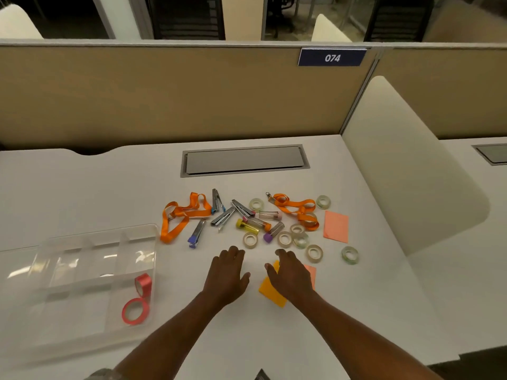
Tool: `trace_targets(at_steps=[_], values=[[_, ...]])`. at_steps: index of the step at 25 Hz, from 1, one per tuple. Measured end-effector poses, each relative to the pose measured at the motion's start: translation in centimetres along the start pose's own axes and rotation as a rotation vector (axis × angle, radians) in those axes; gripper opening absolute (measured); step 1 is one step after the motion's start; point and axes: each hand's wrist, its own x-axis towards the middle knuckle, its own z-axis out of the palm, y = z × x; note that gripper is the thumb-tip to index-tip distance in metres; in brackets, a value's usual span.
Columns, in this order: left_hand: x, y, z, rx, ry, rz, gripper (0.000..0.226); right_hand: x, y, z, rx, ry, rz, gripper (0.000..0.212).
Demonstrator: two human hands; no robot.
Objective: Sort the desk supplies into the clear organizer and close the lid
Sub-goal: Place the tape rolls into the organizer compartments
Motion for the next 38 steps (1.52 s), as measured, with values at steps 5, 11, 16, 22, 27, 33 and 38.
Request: trace_targets(at_steps=[5, 11, 16, 22, 27, 33, 38], values=[[4.3, 1.4, 1.9, 0.119, -0.195, 0.01, 0.08, 1.3, 6.5, -2.9, -0.124, 0.118, 0.088, 0.055], [4.9, 2.4, 3.5, 0.207, -0.068, 0.013, 0.068, 2.4, 11.1, -3.7, -0.194, 0.083, 0.06, 0.052], [3.1, 2.5, 4.7, 0.187, 0.016, -0.014, 0.048, 3.1, 10.7, -3.4, -0.148, 0.05, 0.013, 0.064], [2.0, 1.9, 3.6, -0.055, 0.005, -0.133, 0.044, 3.2, 8.8, -3.6, -0.067, 0.064, 0.024, 0.054], [1.5, 2.0, -0.9, -0.813, 0.144, -0.544, 0.022, 2.4, 3.2, -3.5, 0.609, 0.024, 0.21, 0.028], [-1.8, -1.4, -5.8, -1.535, 0.067, -0.976, 0.043, 0.4, -6.8, -1.2, 1.303, -0.382, 0.379, 0.05], [-7.0, -7.7, -9.1, -1.557, 0.173, -0.986, 0.04, -1.7, -15.9, 1.8, 1.181, -0.574, 0.27, 0.041]])
